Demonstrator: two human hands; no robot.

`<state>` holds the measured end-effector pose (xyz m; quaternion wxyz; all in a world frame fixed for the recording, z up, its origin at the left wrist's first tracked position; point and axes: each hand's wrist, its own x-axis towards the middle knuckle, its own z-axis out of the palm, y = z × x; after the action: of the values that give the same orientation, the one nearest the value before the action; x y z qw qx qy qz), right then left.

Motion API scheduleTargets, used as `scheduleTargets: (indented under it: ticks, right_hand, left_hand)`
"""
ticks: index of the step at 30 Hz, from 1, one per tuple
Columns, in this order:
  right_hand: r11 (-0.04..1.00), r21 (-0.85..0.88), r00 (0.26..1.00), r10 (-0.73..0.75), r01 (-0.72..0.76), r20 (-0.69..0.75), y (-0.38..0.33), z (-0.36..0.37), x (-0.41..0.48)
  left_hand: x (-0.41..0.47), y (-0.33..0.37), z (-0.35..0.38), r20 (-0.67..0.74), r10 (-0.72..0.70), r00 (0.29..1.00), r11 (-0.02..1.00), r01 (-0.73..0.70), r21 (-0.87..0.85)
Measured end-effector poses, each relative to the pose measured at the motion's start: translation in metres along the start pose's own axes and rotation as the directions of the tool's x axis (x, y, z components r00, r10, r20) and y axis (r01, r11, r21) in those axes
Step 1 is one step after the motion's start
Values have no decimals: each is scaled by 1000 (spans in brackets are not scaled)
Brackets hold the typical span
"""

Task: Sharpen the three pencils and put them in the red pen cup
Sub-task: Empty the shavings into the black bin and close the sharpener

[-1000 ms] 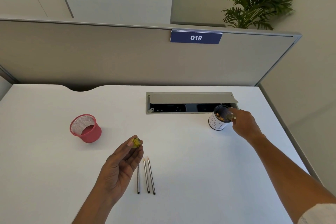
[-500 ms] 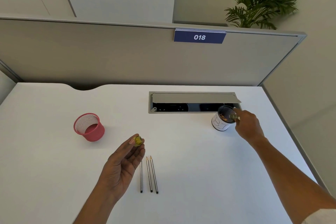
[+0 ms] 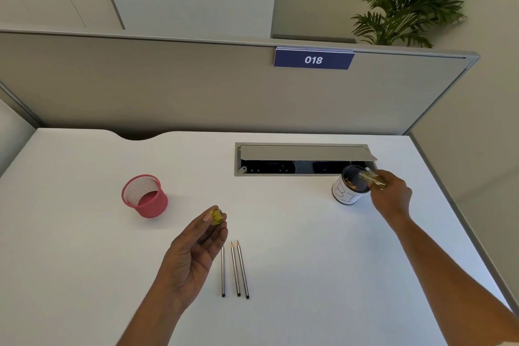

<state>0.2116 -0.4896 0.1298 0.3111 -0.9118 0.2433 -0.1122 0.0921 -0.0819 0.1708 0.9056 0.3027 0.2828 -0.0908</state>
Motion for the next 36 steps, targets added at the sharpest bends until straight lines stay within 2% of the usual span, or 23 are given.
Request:
scheduleTargets:
  ticks: [3,6,11,17,20,25,31,36]
  right_hand:
    - [924,333,982,186,-190,42,-6,0,0]
    - [769,598,974,176,-226,143,-25,-5,-5]
    - [629,754,968,-12,-188,252,-75,-21,-38]
    - [481,838,903,-187,-258,386,-130,-19,-107]
    - [493,832,869,-259,-256,421,-147,-11,-147]
    - [548,820,818,-389,-164,423,-171,-2,-196]
    - [623,782,804,-461,-8,376,-193,1,-220]
    - [656,752,790,-492,62,365,-191,15,-237]
  left_hand:
    - [-1,1,0,5,4,1000,1000,-4,0]
    - [-3,4,2,13,9,1000,1000,-9,-8]
    - [-7,9,9,28,24,999,1000,-24,1]
    - [-19,17,14,25,45,999,998,-46,32]
    - [-25,22,14,28,60,998,997,-61,41]
    - [-34,30,12,34,91,995,994,-93,57]
    - [-46,40,7,37,116,993,991,-118,64]
    - [-54,46,0,39,149,988,983,-153,101]
